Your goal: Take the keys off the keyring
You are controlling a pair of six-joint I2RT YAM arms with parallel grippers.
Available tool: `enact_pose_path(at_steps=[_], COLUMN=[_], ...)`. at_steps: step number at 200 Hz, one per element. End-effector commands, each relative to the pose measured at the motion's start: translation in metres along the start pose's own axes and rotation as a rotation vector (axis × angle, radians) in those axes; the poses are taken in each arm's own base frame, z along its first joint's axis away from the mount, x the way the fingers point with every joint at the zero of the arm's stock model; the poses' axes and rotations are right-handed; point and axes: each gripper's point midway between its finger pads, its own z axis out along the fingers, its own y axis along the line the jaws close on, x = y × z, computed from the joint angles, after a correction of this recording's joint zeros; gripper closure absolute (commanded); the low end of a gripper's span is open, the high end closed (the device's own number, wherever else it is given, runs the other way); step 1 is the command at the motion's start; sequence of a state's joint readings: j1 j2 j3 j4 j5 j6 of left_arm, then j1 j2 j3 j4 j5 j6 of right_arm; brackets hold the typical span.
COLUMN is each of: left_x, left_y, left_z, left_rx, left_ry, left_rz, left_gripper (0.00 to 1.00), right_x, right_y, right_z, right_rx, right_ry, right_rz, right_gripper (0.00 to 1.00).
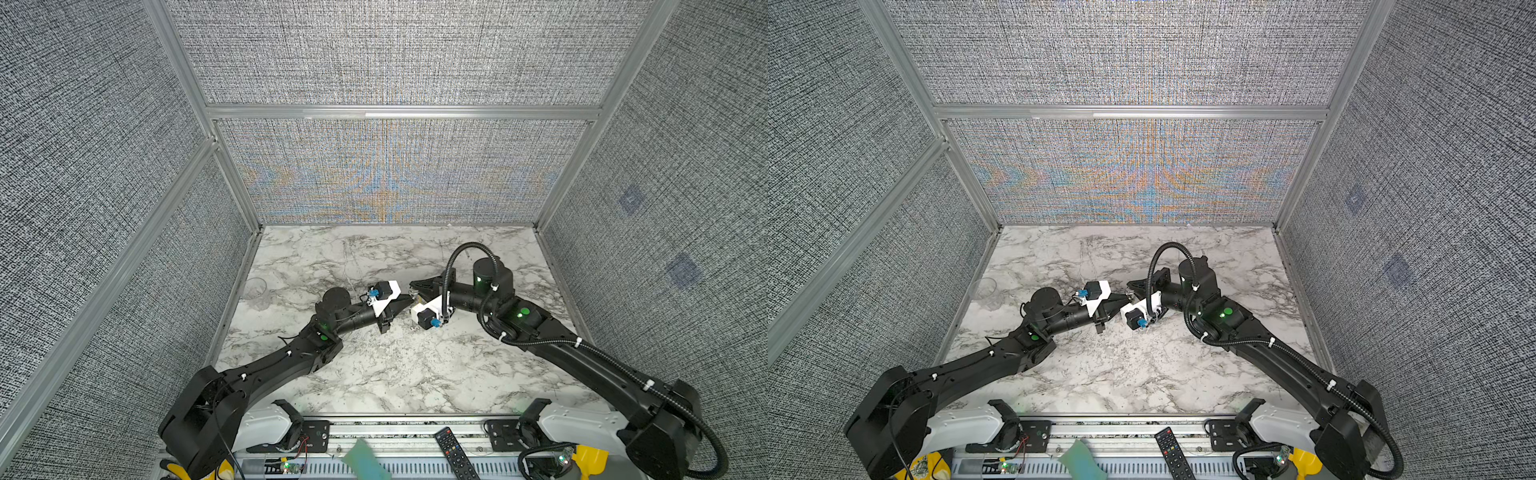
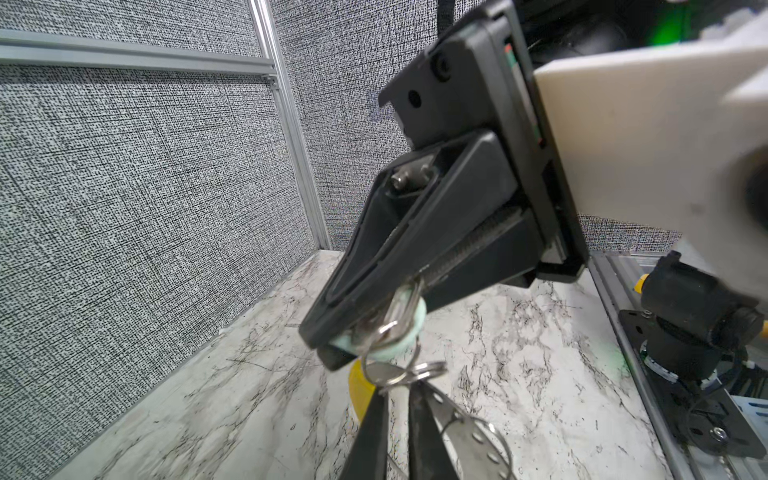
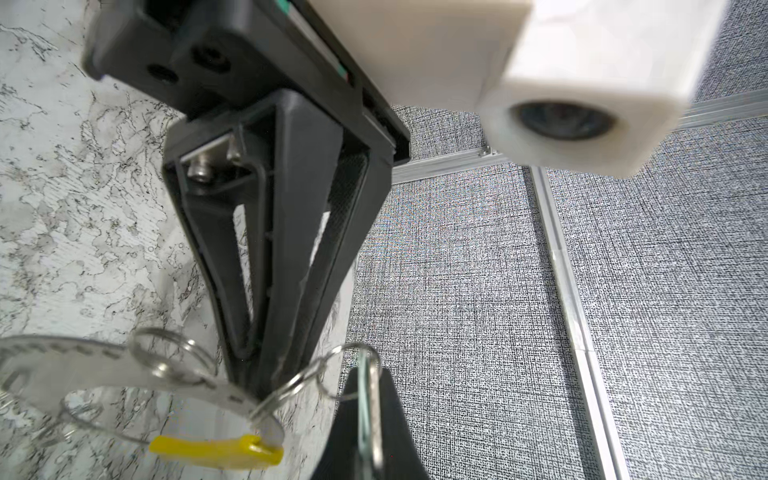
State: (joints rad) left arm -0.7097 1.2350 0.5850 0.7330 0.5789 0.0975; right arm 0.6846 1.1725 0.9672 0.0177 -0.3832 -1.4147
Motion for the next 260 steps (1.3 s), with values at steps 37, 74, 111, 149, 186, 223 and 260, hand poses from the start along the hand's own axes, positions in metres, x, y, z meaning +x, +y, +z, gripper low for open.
enact_pose_path(at_steps=[37,74,111,149,186,223,260], left_x=[-0.014,-0.02,-0.022,-0.018,-0.018,-0.016,-0.013], left_y=[0.002,0.0,-0.004,-0.007,-0.005,-0.005,-0.005], left_z=[-0.001,-0.005,-0.005,0.0,-0.001,-0.002,-0.001], left_rx=[-0.01,-0.016,0.002,0.022,0.008,0.001,0.005], left_ry=[-0.048,-0.057,-0.063,-0.061,-0.067,-0.064,-0.05], left_rz=[0.025,0.03,0.025,0.014,0.015,0.014,0.009], left_gripper=[0.84,0.8,0.78,0.81,0.87,0.93,0.95], right_x=[-0.005,-0.003,-0.002,-0.003,-0.002,-0.001,0.001], right_y=[-0.004,0.0,0.001,0.0,0.001,0.001,-0.007], right_z=[-0.003,-0.002,-0.001,-0.001,-0.002,-0.001,-0.002], right_rx=[0.014,-0.002,-0.005,-0.002,0.0,-0.002,0.028], right_ry=[-0.022,-0.013,-0.012,-0.015,-0.013,-0.008,0.007], right_rz=[0.004,0.004,0.008,0.015,0.016,0.018,0.045], right_gripper=[1.0,1.0,1.0,1.0,1.0,1.0,1.0])
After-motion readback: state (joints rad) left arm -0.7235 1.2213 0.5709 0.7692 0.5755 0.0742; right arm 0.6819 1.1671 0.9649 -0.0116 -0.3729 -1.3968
